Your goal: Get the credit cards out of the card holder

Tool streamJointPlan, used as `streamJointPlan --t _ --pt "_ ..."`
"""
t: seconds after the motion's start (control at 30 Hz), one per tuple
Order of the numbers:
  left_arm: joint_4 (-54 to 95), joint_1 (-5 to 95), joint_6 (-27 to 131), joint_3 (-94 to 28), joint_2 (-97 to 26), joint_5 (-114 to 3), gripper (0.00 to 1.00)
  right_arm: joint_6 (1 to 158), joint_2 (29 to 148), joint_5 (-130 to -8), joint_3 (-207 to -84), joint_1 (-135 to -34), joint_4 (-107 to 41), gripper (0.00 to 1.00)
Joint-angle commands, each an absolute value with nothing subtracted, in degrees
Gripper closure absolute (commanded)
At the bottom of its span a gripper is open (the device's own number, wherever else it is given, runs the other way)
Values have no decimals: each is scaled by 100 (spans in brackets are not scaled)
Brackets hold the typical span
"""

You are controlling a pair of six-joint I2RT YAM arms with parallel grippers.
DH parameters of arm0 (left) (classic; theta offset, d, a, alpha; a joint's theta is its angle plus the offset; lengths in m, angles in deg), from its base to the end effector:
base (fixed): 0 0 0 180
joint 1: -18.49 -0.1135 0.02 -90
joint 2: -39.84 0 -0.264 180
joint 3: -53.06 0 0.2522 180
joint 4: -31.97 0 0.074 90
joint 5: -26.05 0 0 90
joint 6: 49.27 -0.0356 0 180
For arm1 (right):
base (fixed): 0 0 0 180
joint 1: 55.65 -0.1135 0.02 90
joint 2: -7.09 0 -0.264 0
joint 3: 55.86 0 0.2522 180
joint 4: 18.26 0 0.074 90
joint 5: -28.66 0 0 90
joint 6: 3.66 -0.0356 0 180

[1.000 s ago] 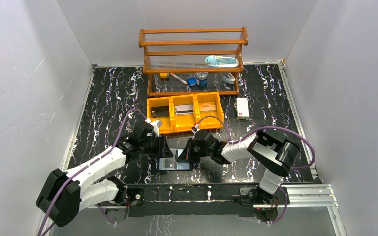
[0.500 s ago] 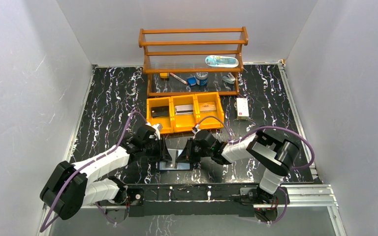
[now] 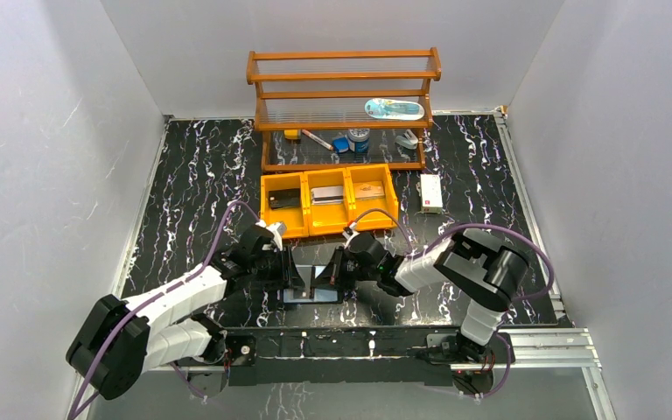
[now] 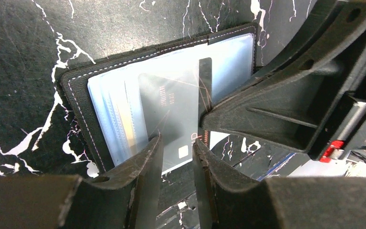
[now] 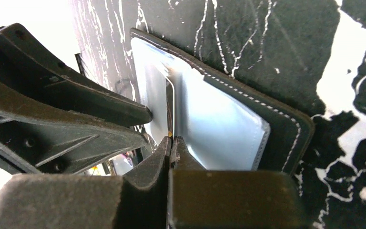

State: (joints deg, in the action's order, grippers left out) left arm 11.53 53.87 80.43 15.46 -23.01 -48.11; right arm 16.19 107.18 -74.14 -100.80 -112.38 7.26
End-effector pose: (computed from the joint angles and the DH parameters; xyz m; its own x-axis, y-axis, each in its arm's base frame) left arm 0.1601 -0.1256 0.1634 -0.9040 -0.1117 -0.4127 0.1755 0.7832 -0.5965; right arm 0.1607 0.2592 0.1127 -0.9583 0.2114 -0.1921 -0.0576 0.5158 0.8548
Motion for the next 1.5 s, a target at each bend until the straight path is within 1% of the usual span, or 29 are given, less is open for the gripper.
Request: streamJointPlan --t 0.0,0.17,0.47,0.53,0.7,0.77,0.8,0.93,1.03,1.17,1.2,1.3,1.47 --pt "616 5409 7946 1602 -2169 -5122 70 1863 10305 -7006 -9977 -11251 329 97" --pt "617 5409 7859 1449 -2254 -5026 69 1894 10395 -7281 -9986 -11247 490 96" --pt "637 5416 7764 1412 -2408 -4807 69 1832 10331 -7110 -9877 -11234 412 94" --pt "643 5422 7751 1430 -2438 -4796 69 1794 10347 -7131 -9838 -11215 480 92" --pt "644 5450 7709 1443 -2513 -4743 71 1588 10583 -7396 -9790 -11190 1119 83" --pt "637 5463 7704 1449 -2540 -4749 71 1510 10649 -7460 -9826 -11190 1272 76" --pt "635 5457 7706 1459 -2549 -4759 72 1473 10815 -7459 -9835 -11190 1324 74" --pt "632 5471 7728 1505 -2512 -4779 72 1417 10871 -7384 -9808 -11189 1399 73" --pt "636 5471 7742 1536 -2478 -4808 72 1394 10841 -7325 -9735 -11190 1444 76" --pt "617 5470 7775 1564 -2374 -4849 72 1403 10796 -7339 -9675 -11190 1560 90" --pt "617 5473 7798 1584 -2338 -4888 72 1428 10779 -7363 -9671 -11189 1562 92" --pt "641 5470 7857 1625 -2210 -4956 72 1510 10726 -7391 -9615 -11190 1562 94" --pt "651 5468 7843 1612 -2186 -4978 72 1617 10283 -7216 -9431 -11190 1457 95"
